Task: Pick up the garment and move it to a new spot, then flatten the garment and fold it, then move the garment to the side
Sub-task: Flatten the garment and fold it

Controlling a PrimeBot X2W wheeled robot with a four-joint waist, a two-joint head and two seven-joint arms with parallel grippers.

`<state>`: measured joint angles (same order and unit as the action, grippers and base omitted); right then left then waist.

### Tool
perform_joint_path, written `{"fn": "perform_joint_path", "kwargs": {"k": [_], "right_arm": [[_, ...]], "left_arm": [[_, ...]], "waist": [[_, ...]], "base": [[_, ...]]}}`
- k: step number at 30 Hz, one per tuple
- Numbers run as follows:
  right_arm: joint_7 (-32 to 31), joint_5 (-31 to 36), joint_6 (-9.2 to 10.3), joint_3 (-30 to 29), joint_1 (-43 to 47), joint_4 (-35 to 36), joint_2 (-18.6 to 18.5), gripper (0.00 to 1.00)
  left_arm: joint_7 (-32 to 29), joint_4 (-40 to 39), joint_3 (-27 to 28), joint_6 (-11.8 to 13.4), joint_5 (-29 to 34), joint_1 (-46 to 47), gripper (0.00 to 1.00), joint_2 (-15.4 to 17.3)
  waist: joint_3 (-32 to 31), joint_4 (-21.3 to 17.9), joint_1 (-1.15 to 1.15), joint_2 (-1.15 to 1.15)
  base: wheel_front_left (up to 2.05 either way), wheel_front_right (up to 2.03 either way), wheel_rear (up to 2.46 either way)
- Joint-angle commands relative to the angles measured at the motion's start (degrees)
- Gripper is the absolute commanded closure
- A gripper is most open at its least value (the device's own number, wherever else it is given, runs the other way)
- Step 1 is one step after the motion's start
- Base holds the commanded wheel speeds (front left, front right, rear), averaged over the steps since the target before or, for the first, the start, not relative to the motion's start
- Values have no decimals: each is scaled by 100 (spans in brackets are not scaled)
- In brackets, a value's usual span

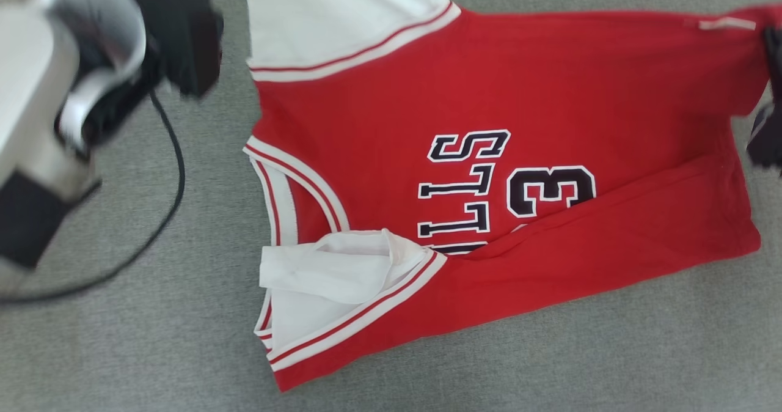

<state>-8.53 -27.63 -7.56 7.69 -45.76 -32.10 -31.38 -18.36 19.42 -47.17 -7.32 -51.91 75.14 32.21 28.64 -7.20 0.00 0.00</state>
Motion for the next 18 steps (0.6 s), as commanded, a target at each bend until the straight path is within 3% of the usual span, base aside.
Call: {"fn": "perform_joint_path", "kwargs": {"k": [1, 5, 12, 18], "right_arm": [[88, -45, 13, 39, 115, 26, -30, 100], [768, -201, 13, 140, 640, 76, -247, 100], [1893, -331, 13, 118, 1472, -14, -331, 100], [2333, -225, 13, 54, 1951, 77, -221, 100]], "left_arm": [[68, -105, 39, 34, -29, -154, 100, 82], [265, -1119, 214, 330, -289, -867, 100, 488], [474, -3134, 428, 1283, -713, -2387, 100, 1132], [733, -4300, 424, 2003, -901, -3567, 100, 1487]], "waist": [[-61, 57, 0, 0], [-175, 158, 0, 0], [-370, 312, 0, 0], [-469, 324, 0, 0]], "base": [[0, 0, 0], [0, 0, 0], [0, 0, 0], [0, 0, 0]]}}
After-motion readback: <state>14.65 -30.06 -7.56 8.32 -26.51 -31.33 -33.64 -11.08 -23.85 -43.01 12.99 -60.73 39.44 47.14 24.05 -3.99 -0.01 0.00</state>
